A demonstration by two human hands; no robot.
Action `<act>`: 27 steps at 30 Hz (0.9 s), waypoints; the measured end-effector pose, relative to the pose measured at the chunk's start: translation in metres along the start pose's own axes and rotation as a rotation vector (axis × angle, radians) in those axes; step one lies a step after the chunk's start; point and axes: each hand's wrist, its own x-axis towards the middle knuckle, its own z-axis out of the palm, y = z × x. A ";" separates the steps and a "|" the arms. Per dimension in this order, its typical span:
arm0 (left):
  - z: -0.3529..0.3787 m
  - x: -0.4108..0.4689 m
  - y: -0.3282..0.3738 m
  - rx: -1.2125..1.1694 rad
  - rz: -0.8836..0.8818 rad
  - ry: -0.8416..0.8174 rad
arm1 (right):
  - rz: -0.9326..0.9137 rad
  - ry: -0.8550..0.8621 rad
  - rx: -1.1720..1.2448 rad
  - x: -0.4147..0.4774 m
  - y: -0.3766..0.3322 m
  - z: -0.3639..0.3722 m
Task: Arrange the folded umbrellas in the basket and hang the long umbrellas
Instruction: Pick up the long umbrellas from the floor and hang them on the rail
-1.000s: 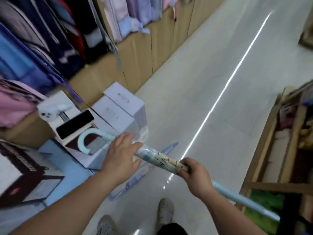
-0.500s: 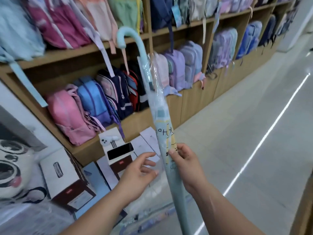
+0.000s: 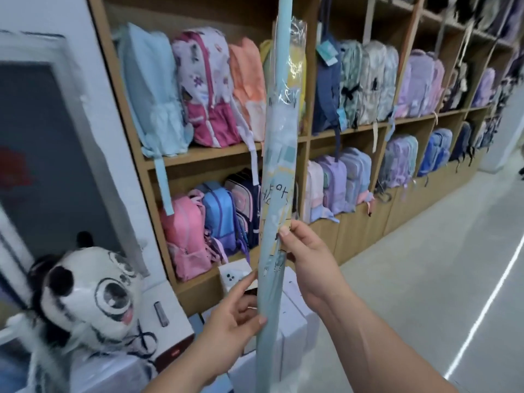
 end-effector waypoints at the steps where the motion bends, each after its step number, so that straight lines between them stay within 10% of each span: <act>1: -0.018 -0.010 0.001 0.007 0.006 0.007 | -0.007 -0.014 0.002 -0.001 -0.001 0.021; 27: -0.307 -0.037 0.209 0.172 0.415 0.540 | -0.385 -0.426 -0.431 0.073 -0.007 0.313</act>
